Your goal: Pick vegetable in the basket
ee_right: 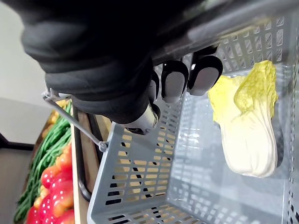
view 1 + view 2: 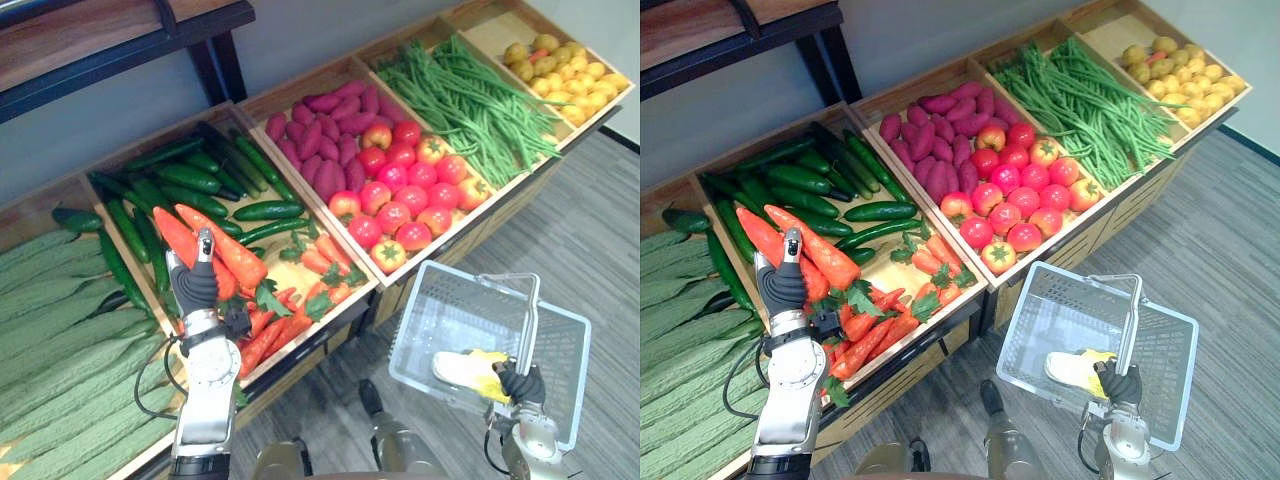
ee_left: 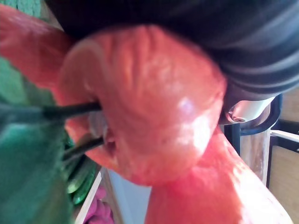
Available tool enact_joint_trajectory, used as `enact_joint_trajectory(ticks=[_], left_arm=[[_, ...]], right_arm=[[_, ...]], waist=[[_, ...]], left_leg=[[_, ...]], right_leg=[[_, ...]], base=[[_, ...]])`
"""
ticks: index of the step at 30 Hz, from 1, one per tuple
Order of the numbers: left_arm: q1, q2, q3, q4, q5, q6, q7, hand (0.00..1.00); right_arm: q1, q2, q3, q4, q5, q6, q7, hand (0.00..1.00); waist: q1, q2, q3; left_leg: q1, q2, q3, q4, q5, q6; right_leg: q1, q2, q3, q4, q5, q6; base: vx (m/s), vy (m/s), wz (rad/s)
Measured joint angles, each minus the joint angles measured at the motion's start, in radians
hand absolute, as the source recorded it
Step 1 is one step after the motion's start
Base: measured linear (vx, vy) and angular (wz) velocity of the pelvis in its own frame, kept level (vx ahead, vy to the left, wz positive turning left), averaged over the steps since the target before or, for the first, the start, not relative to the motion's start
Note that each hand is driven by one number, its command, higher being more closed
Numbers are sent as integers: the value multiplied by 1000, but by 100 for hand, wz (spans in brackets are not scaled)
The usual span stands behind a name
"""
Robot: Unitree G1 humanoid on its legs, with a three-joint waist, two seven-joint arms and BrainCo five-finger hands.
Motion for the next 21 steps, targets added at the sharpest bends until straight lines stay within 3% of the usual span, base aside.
enact_joint_trajectory(ticks=[4,6,7,8,9,11,13,15,17,18,20,21], left_arm=[[-3,-1,-20,-37,-8,-13,-1,100],[-1,-3,-23,-44,-9,-14,-1,100],[4,-6,-19,-45,-9,-14,-2,100],[4,-8,-16,-45,-8,-15,-4,100],[5,-8,-15,-45,-8,-16,-6,100],[10,0,7,-40,-7,-21,-23,100],[2,-1,21,-20,-6,-35,-27,100],[-16,-3,21,34,-4,-35,-45,100],[-23,-13,-3,77,3,-35,-58,100],[-45,-8,-22,108,3,-35,-67,100],[-77,-5,-47,160,3,-35,-82,100],[-90,-4,-59,188,3,-35,-87,100]], right_arm=[[-1,17,11,-85,-2,14,-20,100],[-12,19,29,-111,-2,15,-27,100],[-31,20,52,-122,-5,14,-38,100],[-51,23,75,-123,-14,14,-41,100],[-60,25,85,-122,-20,14,-40,100],[-108,20,107,-110,-29,14,-36,100],[-150,16,127,-102,-33,13,-26,100],[-170,4,134,-78,-34,13,-3,100],[-172,-28,166,-66,-33,13,21,100],[-171,-33,175,-66,-32,13,36,100],[-165,-40,175,-66,-22,13,57,100],[-162,-53,178,-68,-19,13,69,100]], waist=[[12,1,-1],[18,-5,1],[18,-2,2],[18,-3,1],[17,-8,-1],[17,-11,-4],[9,-14,-6],[10,-14,-6],[-4,-2,-9],[-17,-2,-8],[-29,2,-6],[-28,3,2]], left_leg=[[-6,50,99,85,-50,-2],[10,69,158,89,-56,1],[36,79,211,71,-55,1],[74,99,272,46,-53,-1],[93,99,304,38,-53,-2],[153,82,415,-21,-47,-4],[201,68,493,-78,-28,-22],[242,57,496,-104,-27,-23],[266,100,476,-43,-25,-19],[237,152,441,77,-7,11],[177,225,379,291,69,118],[117,243,287,428,73,135]], right_leg=[[-28,60,77,-1,47,3],[-48,46,-21,-8,10,-38],[-71,15,-186,6,-44,-107],[-81,-30,-359,29,-75,-133],[-93,-58,-449,51,-86,-142],[-89,-140,-748,71,-118,-186],[-91,-176,-890,77,-121,-192],[-89,-142,-839,70,-67,-184],[-69,-92,-808,74,-50,-183],[-45,-65,-797,57,-53,-185],[10,-34,-772,20,-59,-193],[63,-22,-745,-5,-64,-199]], base=[[6,17,-83],[-18,-12,-103],[15,-28,-135],[39,-42,-141],[75,-90,-139],[81,-64,-153],[165,-128,-148],[198,-137,-126],[240,-138,-92],[332,-128,-56],[236,-61,-42],[227,26,-58]])
